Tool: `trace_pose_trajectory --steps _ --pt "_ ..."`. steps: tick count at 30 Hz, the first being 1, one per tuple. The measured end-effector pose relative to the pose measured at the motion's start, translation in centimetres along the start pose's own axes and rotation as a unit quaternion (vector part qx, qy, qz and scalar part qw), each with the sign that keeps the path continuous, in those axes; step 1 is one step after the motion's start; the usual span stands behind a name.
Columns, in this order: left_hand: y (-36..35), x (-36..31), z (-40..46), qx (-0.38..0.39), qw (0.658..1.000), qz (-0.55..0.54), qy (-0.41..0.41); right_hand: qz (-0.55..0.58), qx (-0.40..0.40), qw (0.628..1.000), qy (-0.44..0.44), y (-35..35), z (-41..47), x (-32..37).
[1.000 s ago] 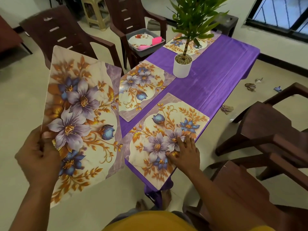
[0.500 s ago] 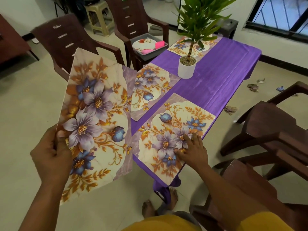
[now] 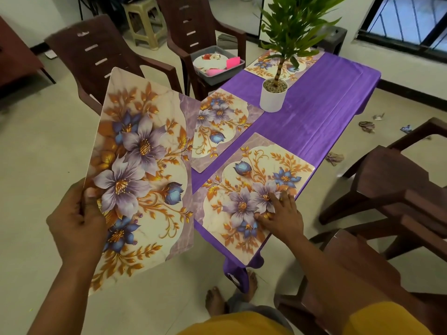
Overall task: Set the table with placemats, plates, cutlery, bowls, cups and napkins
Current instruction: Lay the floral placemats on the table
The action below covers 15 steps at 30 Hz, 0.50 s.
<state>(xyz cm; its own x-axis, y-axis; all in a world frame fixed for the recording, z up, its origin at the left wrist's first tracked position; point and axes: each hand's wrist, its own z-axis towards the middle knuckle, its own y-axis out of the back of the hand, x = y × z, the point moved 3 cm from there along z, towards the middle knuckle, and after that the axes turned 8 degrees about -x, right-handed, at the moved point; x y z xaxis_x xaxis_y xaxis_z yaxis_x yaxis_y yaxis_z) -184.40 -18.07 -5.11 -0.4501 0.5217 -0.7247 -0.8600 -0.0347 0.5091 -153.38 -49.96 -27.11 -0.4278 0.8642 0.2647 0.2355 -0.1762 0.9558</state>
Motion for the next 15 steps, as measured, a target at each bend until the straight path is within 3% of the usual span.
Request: trace_pose_trajectory --steps 6,9,12,15 --pt "-0.4 0.0 0.1 0.005 1.0 -0.013 0.006 -0.008 0.002 1.0 -0.004 -0.2 0.1 -0.2" --pt "-0.8 -0.4 0.0 0.002 1.0 -0.017 0.009 -0.008 -0.076 0.997 -0.02 0.7 -0.3 0.3" --pt "-1.7 -0.6 -0.2 0.006 0.999 -0.042 0.015 0.07 -0.133 0.988 -0.041 2.5 -0.6 2.1" --pt "-3.3 -0.2 -0.5 0.027 0.996 -0.071 0.036 0.277 -0.067 0.957 -0.048 4.7 -1.0 4.4"
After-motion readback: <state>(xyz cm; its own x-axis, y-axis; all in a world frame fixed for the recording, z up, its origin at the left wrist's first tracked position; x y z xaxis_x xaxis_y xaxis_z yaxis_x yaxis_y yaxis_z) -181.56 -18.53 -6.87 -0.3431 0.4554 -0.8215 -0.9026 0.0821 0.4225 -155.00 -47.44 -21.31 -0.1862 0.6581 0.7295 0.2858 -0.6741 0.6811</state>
